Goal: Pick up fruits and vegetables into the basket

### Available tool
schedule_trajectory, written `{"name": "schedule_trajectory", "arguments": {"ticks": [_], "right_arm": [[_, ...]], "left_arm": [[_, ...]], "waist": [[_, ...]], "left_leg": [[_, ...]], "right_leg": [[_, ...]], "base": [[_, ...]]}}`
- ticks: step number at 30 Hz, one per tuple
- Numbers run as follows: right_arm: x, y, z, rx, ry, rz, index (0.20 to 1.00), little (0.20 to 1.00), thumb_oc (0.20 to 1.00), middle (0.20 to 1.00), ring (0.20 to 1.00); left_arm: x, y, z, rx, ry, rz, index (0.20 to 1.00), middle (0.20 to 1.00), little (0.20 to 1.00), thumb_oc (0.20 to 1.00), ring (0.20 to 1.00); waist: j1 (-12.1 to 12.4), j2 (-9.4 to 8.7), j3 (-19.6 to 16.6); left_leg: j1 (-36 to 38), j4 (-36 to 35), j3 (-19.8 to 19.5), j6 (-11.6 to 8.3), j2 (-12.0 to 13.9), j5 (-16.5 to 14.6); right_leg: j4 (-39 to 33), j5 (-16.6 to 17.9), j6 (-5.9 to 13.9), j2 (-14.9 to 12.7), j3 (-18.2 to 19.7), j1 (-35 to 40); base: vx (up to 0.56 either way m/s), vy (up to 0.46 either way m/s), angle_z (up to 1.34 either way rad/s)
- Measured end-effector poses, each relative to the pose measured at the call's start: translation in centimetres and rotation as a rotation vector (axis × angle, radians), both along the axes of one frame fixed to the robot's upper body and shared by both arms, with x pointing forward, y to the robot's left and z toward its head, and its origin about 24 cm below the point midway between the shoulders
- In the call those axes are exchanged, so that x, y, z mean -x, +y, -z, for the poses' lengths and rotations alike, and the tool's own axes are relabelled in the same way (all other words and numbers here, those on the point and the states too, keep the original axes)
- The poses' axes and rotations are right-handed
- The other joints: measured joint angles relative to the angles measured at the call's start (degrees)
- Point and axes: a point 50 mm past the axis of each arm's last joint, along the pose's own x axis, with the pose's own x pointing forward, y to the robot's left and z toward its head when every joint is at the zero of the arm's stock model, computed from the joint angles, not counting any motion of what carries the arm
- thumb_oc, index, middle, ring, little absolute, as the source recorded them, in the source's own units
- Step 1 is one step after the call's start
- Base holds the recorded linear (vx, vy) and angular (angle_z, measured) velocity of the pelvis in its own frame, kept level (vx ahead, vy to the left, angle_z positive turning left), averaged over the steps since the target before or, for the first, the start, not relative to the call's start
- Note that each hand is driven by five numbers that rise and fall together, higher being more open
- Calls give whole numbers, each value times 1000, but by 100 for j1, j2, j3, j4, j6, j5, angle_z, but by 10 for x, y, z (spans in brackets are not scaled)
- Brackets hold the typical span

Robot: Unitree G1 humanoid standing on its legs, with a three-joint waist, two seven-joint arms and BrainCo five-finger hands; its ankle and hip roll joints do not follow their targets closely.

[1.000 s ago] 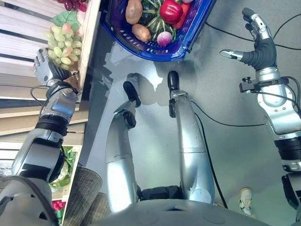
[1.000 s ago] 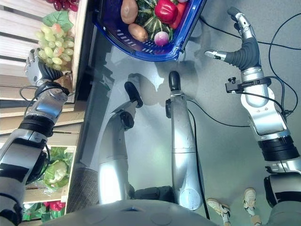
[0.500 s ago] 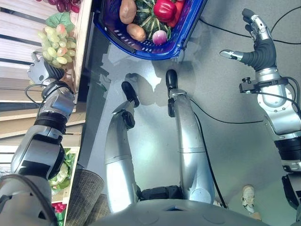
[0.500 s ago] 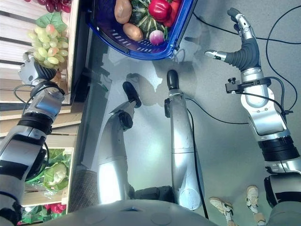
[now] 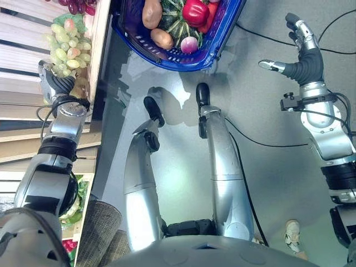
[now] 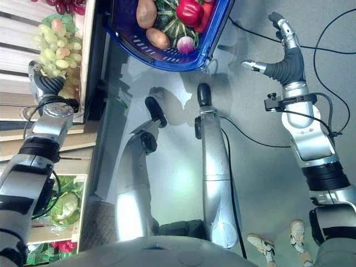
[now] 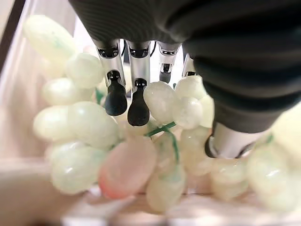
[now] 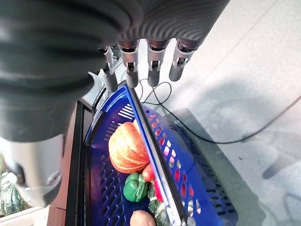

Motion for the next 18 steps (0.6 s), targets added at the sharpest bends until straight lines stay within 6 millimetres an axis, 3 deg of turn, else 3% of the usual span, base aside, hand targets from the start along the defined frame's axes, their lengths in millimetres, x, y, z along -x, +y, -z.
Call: {"name": "schedule_trajectory", "arguments": {"ticks": [5, 18], "right_arm": [[0, 3, 7, 10, 34, 2, 1000, 1000, 1000, 1000, 1000], [10, 12, 37, 110, 116, 11, 1000, 1000, 1000, 1000, 1000]], "left_arm": [[-3, -6, 6, 266, -41, 205, 200, 200, 200, 200, 200], [12, -46, 23, 478, -137, 491, 200, 200, 200, 200, 200]], "waist": [[-37, -3, 2], [0, -18, 11]], "left_leg": [[192, -102, 1, 1, -73, -2], [710, -177, -7, 189, -305, -66]], "right_leg": [[-167, 51, -85, -60, -19, 246], [-284, 8, 22, -240, 5, 880]], "base": [[-5, 32, 4], [-6, 24, 6]]}}
